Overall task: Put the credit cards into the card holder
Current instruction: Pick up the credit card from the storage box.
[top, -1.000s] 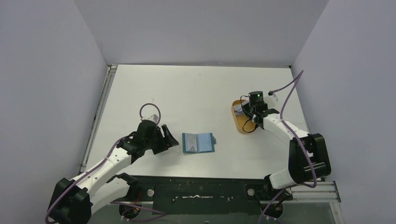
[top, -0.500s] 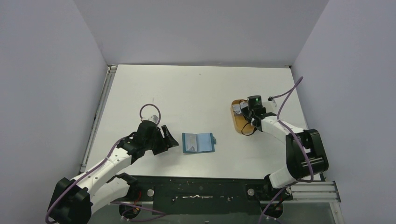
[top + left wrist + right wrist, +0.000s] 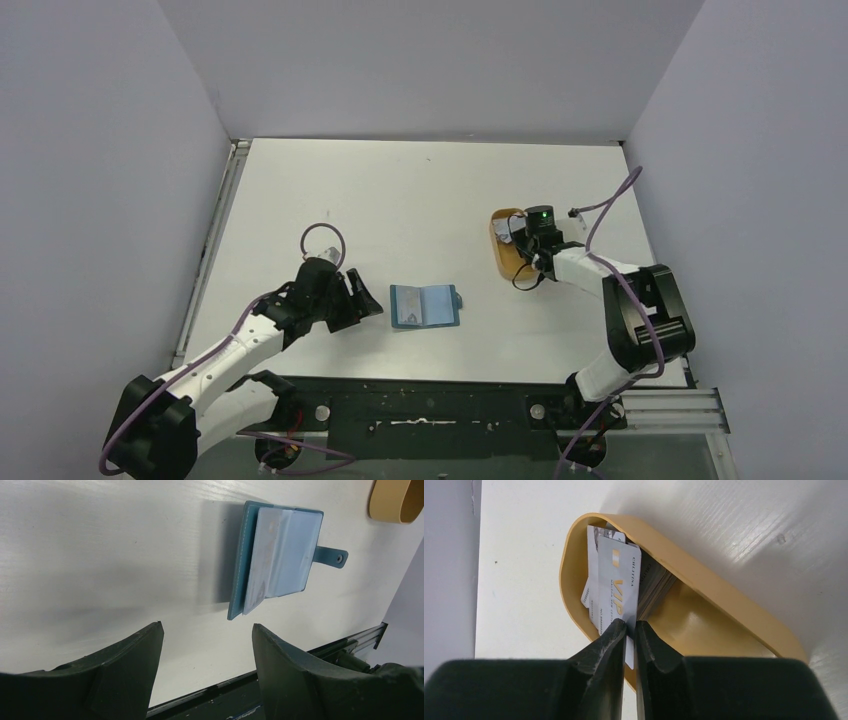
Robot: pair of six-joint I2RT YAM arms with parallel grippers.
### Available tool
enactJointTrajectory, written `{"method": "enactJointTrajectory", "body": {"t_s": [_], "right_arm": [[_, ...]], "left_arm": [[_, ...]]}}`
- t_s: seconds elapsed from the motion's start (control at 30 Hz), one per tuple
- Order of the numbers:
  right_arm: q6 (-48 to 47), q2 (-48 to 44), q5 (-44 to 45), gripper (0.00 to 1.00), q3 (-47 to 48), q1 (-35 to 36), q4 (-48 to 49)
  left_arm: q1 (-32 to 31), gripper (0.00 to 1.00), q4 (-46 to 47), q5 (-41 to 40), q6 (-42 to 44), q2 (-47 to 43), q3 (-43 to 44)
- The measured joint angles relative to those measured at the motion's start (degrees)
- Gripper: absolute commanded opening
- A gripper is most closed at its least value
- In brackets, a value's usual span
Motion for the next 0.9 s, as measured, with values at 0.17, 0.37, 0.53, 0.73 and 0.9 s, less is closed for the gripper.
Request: {"method": "enactJointTrajectory", "body": {"t_s": [0.17, 0.37, 0.53, 0.73, 0.9], "right_arm": [[-0.26, 1.51, -0.81, 0.22, 0.0, 0.02, -0.07], [-0.42, 2.16, -1.62, 0.03, 0.0, 0.02, -0.26], [-0.48, 1.9, -1.6, 0.0, 0.0, 0.02, -0.26], [-0.66, -0.55, -1.55, 0.0, -0.04, 0.02, -0.31], [-0.72, -3.45, -0.96, 0.0, -0.07, 0.02, -0.79]], "left_arm": [[0.0, 0.63, 0.0, 0.0, 0.0, 0.07, 0.0], [0.0, 0.63, 0.04, 0.0, 0.0, 0.07, -0.17], [0.0, 0.63, 0.04, 0.0, 0.0, 0.07, -0.37], [0.0, 0.63, 0.04, 0.0, 0.0, 0.07, -0.39], [0.0, 0.63, 0.04, -0.02, 0.0, 0.07, -0.39]]}}
